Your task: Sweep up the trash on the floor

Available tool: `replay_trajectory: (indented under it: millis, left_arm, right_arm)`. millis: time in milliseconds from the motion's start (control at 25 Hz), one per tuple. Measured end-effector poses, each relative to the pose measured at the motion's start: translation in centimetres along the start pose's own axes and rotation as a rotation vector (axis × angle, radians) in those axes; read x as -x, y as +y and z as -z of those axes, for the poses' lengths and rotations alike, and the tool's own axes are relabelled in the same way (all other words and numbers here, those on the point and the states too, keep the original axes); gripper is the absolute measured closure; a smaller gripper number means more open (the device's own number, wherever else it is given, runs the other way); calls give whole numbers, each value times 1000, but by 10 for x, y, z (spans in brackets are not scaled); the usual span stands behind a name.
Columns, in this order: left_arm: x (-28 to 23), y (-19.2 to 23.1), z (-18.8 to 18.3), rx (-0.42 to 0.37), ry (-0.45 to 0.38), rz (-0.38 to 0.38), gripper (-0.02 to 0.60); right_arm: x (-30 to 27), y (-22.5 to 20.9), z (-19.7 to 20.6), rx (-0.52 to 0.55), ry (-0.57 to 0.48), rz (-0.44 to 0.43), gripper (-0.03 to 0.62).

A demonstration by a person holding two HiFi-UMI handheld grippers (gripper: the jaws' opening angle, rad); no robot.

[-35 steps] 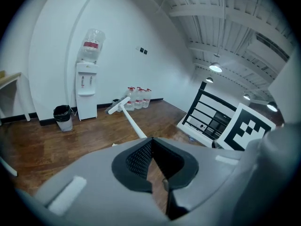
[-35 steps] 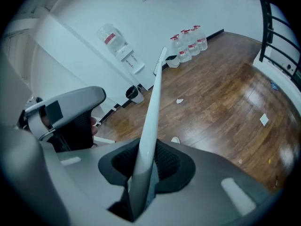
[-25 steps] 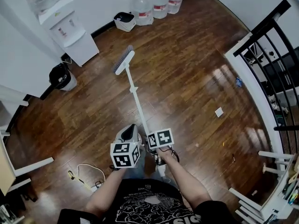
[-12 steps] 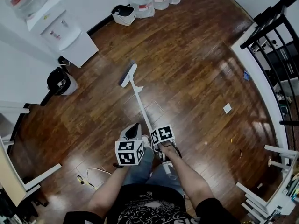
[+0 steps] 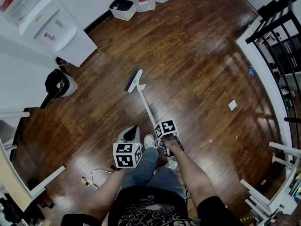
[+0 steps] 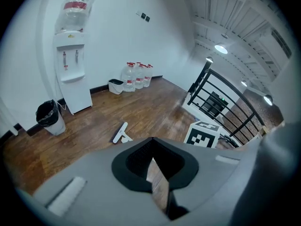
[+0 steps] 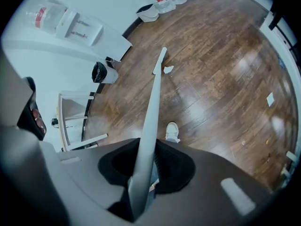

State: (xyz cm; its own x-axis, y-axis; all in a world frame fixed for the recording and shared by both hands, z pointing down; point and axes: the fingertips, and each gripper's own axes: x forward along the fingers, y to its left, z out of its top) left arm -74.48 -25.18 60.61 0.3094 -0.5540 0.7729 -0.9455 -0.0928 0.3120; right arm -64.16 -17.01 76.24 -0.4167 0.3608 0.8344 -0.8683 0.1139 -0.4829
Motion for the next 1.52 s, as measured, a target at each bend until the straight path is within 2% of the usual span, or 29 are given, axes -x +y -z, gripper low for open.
replay_trajectory:
  millis: [120, 240, 480, 800, 1000, 1160, 1320, 1520]
  left_arm:
    - [-3, 2, 4, 19, 14, -2, 577]
    - [-6, -7, 1, 14, 12, 19, 577]
    - [-11, -34, -2, 4, 0, 52, 577]
    - [-11, -75, 17, -15, 4, 65, 577]
    - [-17, -119, 33, -45, 2, 60, 577]
    - [-18, -148, 52, -25, 3, 30, 577]
    - [-17, -197, 65, -35, -45, 23, 577]
    - [-17, -251, 91, -10, -82, 2, 577]
  right_arm:
    - [4, -8, 0, -95, 9, -35, 522]
    - [9, -19, 6, -127, 20, -11, 525]
    - [18, -47, 33, -114, 47, 48, 526]
    - [25, -85, 73, -110, 44, 55, 526]
    - [39, -124, 107, -118, 42, 55, 527]
    - [49, -152, 138, -120, 46, 61, 528]
    - [63, -191, 170, -111, 56, 58, 528]
    - [74, -241, 204, -76, 60, 69, 528]
